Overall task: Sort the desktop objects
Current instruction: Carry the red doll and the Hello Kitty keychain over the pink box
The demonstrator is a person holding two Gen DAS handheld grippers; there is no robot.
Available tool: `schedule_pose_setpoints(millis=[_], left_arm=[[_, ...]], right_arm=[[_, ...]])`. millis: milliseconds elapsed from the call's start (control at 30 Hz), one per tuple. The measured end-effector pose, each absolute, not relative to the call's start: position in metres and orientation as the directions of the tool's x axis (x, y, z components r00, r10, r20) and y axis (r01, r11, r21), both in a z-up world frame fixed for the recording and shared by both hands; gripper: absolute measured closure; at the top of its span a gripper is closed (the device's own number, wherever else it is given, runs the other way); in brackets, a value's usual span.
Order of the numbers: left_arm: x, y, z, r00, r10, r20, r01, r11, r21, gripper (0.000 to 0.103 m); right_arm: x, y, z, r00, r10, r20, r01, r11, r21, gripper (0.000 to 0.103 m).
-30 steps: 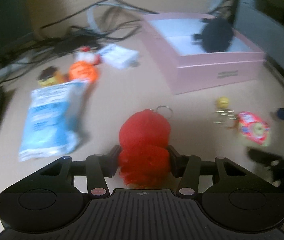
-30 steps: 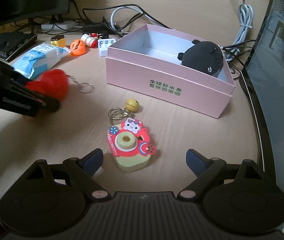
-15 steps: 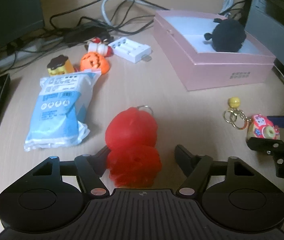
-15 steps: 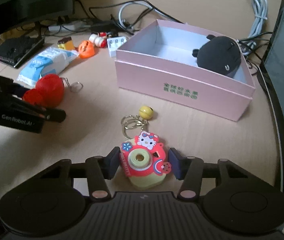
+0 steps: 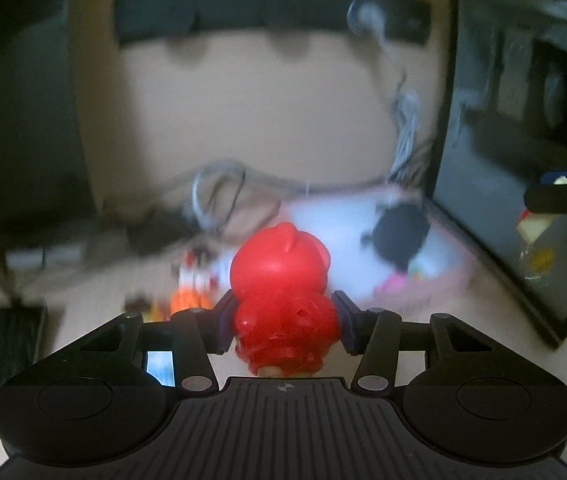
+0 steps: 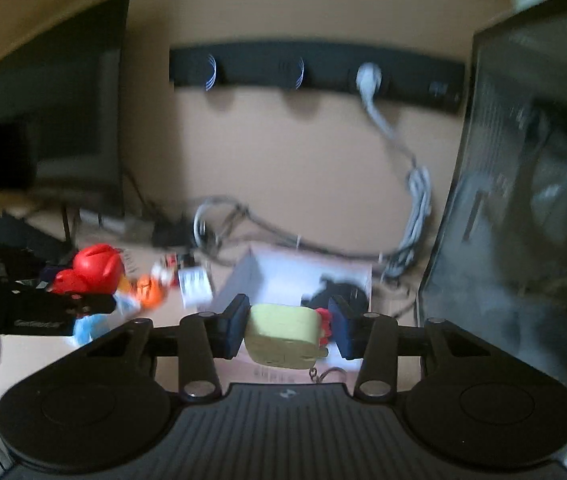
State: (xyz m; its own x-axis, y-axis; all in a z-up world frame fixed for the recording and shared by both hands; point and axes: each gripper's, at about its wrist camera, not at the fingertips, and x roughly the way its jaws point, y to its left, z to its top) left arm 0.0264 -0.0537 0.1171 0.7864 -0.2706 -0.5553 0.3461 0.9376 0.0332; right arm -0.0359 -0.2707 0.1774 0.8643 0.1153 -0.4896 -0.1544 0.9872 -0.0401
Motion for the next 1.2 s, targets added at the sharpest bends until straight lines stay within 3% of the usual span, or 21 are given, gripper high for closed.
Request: schedule_pose_setpoints(millis=[400, 467, 567, 700, 900, 1067, 1200], left_arm=[[0.121, -0.119, 0.107, 0.743, -0.364, -0.561, 0.476, 0.877, 0.061, 0.049], [0.143, -0.134, 0.105, 0.745, -0.366, -0.558, 0.468, 0.883, 0.046, 0.045], [0.160, -0.142, 0.101, 0.738, -0.350, -0.577, 0.439, 0.898, 0.015, 0.032], [0.135, -0.123, 0.088, 0.721, -0.337, -0.605, 0.422, 0.906, -0.001, 0.018], [0.072, -0.075, 0.048, 0.635, -0.274, -0.723, 0.319, 0.944, -0.077, 0.015], [0.034, -0.038, 0.032, 0.606, -0.200, -0.770, 0.196, 0.976, -0.099, 0.009], [0.018, -0.014, 0.029, 0.599, -0.145, -0.788, 0.108, 0.989, -0.100, 0.008]], right_arm=[[-0.053, -0.266, 0.164, 0.859, 0.079, -0.507, -0.112, 0.993, -0.035, 0.060], [-0.052, -0.268, 0.162, 0.860, 0.063, -0.507, -0.097, 0.994, -0.041, 0.060], [-0.045, -0.272, 0.160, 0.859, 0.038, -0.510, -0.074, 0.996, -0.049, 0.060], [-0.025, -0.279, 0.157, 0.853, 0.037, -0.520, -0.064, 0.997, -0.033, 0.060], [0.028, -0.270, 0.148, 0.842, 0.100, -0.530, -0.101, 0.995, 0.028, 0.060], [0.077, -0.248, 0.141, 0.842, 0.195, -0.504, -0.152, 0.980, 0.125, 0.060], [0.089, -0.242, 0.139, 0.860, 0.183, -0.477, -0.123, 0.981, 0.153, 0.050]])
